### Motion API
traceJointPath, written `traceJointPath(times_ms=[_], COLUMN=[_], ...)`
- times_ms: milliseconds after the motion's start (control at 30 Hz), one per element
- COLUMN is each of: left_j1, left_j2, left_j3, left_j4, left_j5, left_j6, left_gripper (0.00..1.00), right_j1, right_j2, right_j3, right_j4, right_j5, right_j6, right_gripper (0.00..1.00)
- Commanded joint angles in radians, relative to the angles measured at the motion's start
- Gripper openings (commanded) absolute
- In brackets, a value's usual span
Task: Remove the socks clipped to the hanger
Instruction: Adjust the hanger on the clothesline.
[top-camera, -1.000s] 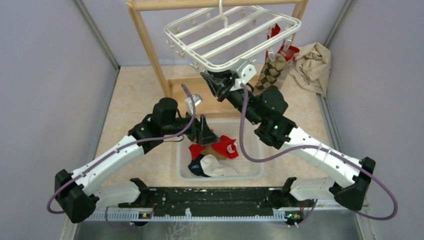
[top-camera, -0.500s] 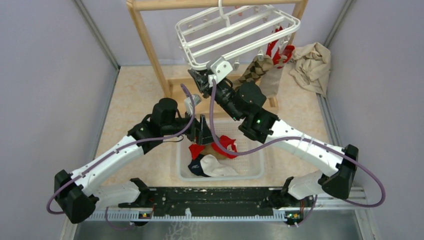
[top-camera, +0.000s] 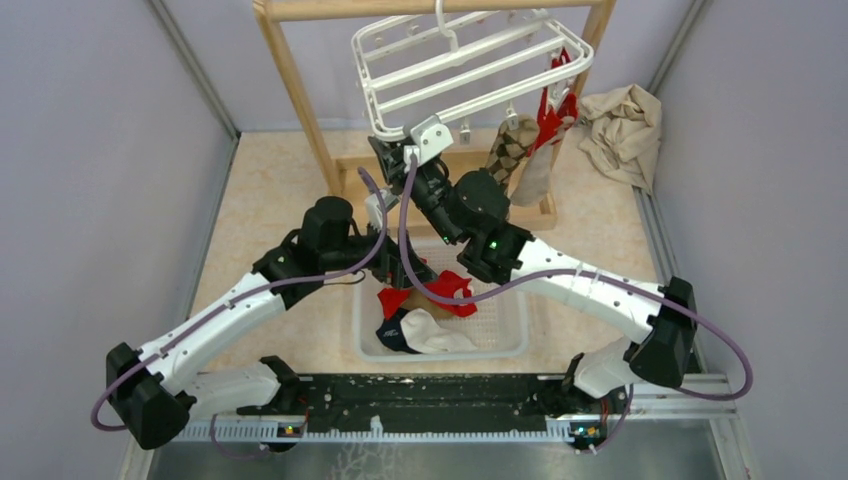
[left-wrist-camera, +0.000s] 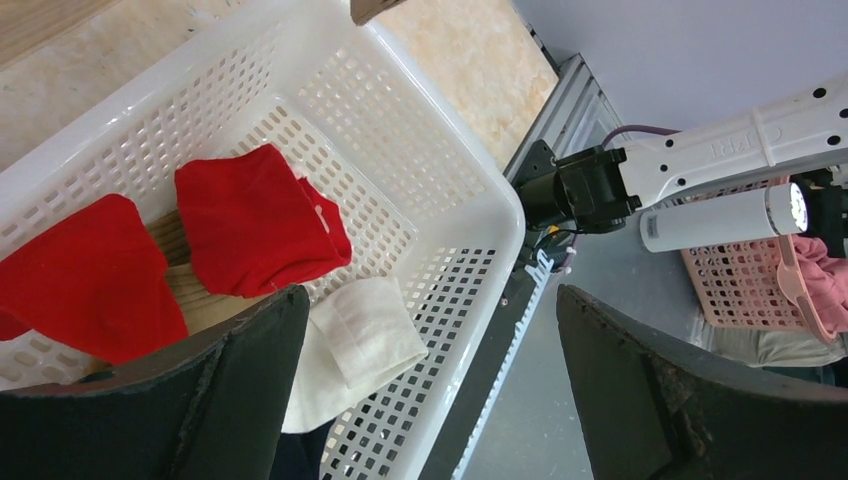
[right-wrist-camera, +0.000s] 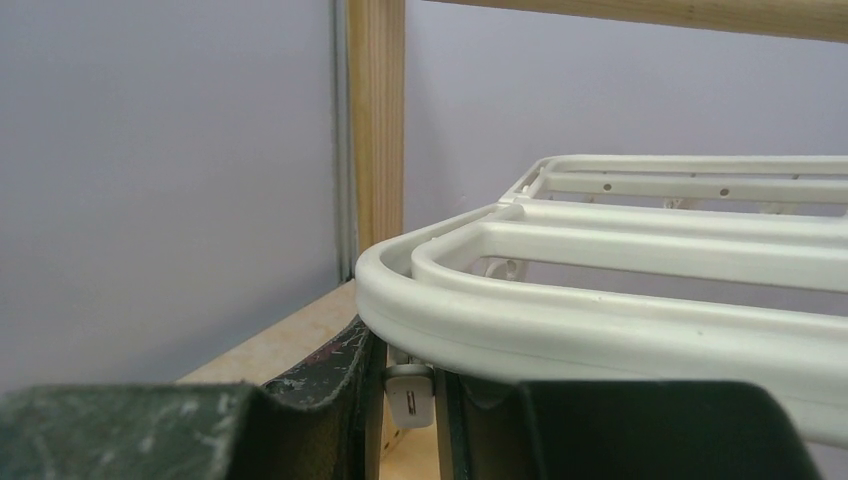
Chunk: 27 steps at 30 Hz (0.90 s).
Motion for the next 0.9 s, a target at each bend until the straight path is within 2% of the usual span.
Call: traceJointPath(times_ms=[0,267,500,867], left_j1=[-0.005,-0.004,-0.004,-0.004], left_j2=[-0.033,-0.071,-0.079,-0.075], left_j3=[-0.005,-0.02,-0.031,-0.029], left_j4=[-0.022,-0.034,-0.028,-0.023], left_j5=[-0.028,-0.07,-0.078,-0.082], left_j6=[0.016,0.014,0.005,-0.003], left_gripper=[0.99,0.99,0.99,0.99], right_j1=[0.015,0.019,0.019,0.019], right_j2=[0.05,0.062,0.002,-0.183], right_j3=[0.021,0.016,-0.042,-0.22], right_j4=[0.013,-0.024,-0.061,-0.118], right_j5=[0.006,-0.091,-0.153,-0.202], right_j6=[0.049,0.062,0.092,0.205], right_gripper=[0.2,0.27,0.4,0.41])
